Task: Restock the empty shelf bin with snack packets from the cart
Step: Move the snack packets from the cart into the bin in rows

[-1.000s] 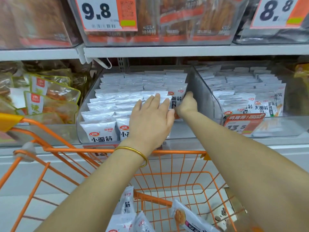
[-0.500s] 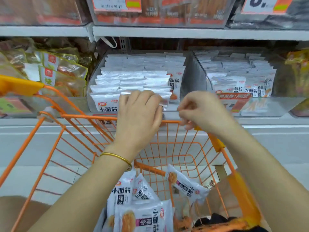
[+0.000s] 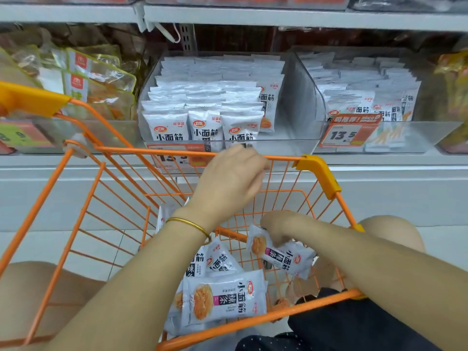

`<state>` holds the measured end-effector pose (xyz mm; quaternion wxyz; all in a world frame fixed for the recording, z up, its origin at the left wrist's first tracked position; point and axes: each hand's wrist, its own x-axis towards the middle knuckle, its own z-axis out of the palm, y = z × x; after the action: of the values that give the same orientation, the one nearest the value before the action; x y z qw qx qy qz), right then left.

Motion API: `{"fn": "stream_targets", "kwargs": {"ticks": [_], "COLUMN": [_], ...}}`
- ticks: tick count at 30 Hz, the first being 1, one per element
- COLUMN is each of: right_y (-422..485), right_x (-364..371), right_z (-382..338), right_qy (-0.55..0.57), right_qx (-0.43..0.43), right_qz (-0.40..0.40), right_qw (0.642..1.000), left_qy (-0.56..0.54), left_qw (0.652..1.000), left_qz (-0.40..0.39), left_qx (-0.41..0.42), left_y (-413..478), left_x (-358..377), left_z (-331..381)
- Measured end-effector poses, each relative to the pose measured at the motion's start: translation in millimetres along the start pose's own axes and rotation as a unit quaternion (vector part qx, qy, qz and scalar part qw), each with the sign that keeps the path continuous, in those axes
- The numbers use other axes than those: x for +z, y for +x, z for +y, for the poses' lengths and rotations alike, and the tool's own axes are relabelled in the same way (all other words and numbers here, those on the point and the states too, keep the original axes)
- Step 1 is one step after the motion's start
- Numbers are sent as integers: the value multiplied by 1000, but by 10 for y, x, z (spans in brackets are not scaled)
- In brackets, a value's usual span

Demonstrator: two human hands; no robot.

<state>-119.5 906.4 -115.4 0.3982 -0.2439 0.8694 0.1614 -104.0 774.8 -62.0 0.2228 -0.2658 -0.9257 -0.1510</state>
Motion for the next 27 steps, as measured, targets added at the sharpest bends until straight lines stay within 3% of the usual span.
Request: {"fn": "stream_targets", "kwargs": {"ticks": [2, 6, 11, 13, 15, 18, 20, 21, 24, 27], "right_y": [-24, -258, -523, -612, -696, -831, -888, -892, -883, -862], "right_x": [-108, -279, -279, -278, -295, -355, -387, -398, -435, -590], "right_z": [90, 285, 377, 438, 530, 651, 662, 647, 501, 405], "right_qy": [36, 210, 346, 405, 502, 678, 783, 806, 806, 811], "right_qx": [-19, -78, -89, -92, -104, -99, -130, -148, -197, -203], "right_qz": [13, 96, 185, 229, 283, 340, 310, 282, 217, 258], "right_qw": [999, 970, 916, 881, 811, 644, 524, 499, 514, 485], "left_qy": [-31, -16, -145, -185, -232, -298, -385, -413, -406, -380], "left_qw": [995, 950, 912, 908, 905, 888, 848, 831, 840, 863], "left_qz": [-93, -303, -344, -330, -294, -212, -132, -93, -12, 40], "left_qx": [1, -72, -169, -177, -202, -279, -340, -360, -360, -331], "left_y": [-35, -103, -103, -65, -25, 19, 58, 87, 221, 408], "left_x": [33, 127, 68, -45, -193, -401, -465, -469, -426, -368], "left_z": [16, 35, 3, -14, -76, -185, -200, -182, -71, 36]}}
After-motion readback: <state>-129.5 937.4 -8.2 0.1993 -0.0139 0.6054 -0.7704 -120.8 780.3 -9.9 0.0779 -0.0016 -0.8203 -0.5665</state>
